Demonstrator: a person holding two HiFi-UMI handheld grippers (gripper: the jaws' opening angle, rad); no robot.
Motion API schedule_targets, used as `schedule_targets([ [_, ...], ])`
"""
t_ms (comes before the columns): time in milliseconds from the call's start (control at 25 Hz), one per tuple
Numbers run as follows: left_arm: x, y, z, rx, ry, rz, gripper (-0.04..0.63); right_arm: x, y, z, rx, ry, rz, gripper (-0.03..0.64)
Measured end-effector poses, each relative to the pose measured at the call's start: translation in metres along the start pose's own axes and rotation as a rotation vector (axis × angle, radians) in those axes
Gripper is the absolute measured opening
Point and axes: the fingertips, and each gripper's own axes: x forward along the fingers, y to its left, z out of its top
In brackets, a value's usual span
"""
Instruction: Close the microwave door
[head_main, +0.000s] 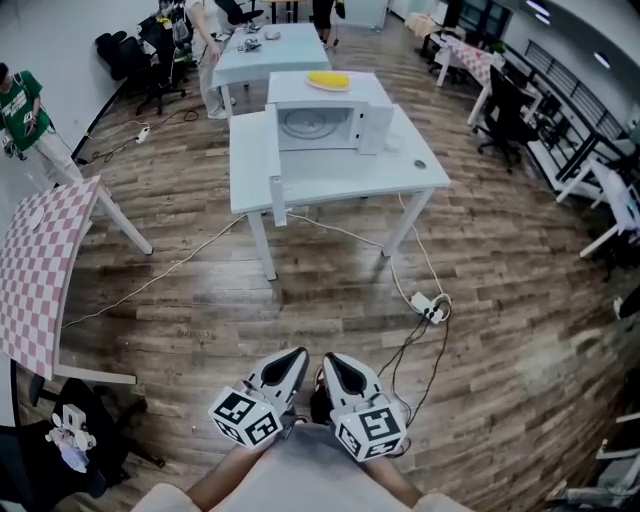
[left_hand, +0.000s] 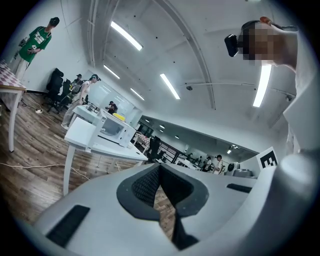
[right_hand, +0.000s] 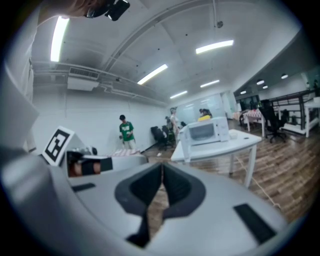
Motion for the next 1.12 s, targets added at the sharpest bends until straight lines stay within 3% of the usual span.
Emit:
schedule_targets([
  [1120, 0.138, 0.042, 0.03, -0.037, -0.02, 0.063, 0.018, 0.091, -0.125, 0.046, 0.003, 0.033, 0.09, 0.025],
])
